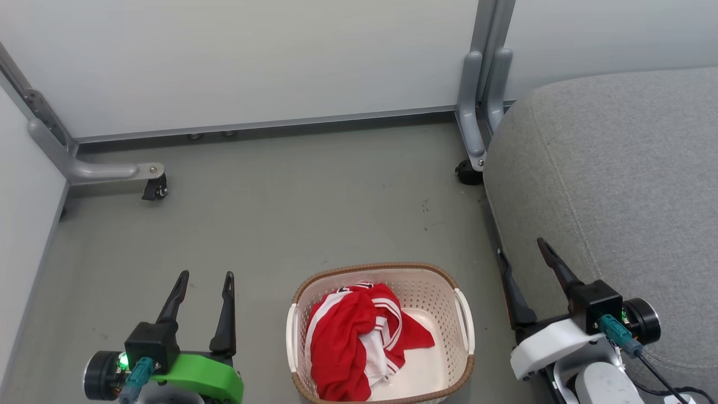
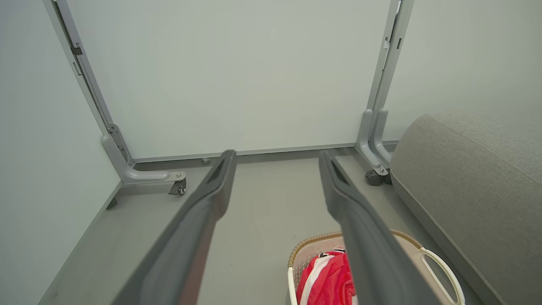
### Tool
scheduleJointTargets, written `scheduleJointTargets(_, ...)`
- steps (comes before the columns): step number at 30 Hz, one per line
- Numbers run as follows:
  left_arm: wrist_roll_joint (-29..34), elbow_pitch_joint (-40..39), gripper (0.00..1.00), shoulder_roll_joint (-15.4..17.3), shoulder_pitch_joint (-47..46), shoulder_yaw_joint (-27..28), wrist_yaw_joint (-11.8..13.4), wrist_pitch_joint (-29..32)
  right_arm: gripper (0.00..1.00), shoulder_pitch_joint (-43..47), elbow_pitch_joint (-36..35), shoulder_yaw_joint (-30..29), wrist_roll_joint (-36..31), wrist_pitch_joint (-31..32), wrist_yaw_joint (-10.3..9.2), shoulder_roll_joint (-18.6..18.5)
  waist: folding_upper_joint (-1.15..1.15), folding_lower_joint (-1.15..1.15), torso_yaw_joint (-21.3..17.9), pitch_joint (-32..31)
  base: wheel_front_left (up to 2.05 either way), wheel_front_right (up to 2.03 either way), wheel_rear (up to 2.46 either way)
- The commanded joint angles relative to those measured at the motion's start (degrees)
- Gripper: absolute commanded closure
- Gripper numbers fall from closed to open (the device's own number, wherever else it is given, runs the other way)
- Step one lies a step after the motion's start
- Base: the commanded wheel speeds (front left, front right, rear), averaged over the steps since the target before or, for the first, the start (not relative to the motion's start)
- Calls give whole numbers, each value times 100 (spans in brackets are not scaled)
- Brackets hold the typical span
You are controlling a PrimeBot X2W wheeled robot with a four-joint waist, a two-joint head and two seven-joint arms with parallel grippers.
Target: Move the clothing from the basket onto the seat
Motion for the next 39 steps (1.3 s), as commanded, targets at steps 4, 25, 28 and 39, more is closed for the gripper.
scheduleJointTargets(4,59,45,0,-9,57,36,-22,-45,0,-10,13,10,-64,-45,1,-19,0,0,-6,2,0,0,0)
scheduleJointTargets(25,472,397,0,-49,-940,-484,-24,-36,0,-685,-426,-31,92,-41,1,-18,0,0,-230,1177,0,0,0)
scheduleJointTargets(28,642,708,0,-51,-1310,-777,-25,-36,0,-901,-536,2,128,-41,1,-18,0,0,-311,1531,0,0,0)
scheduleJointTargets(39,1453,2528,0,-55,-3044,-1976,51,21,0,-1630,-987,129,297,-41,1,-17,0,0,-677,3013,0,0,0)
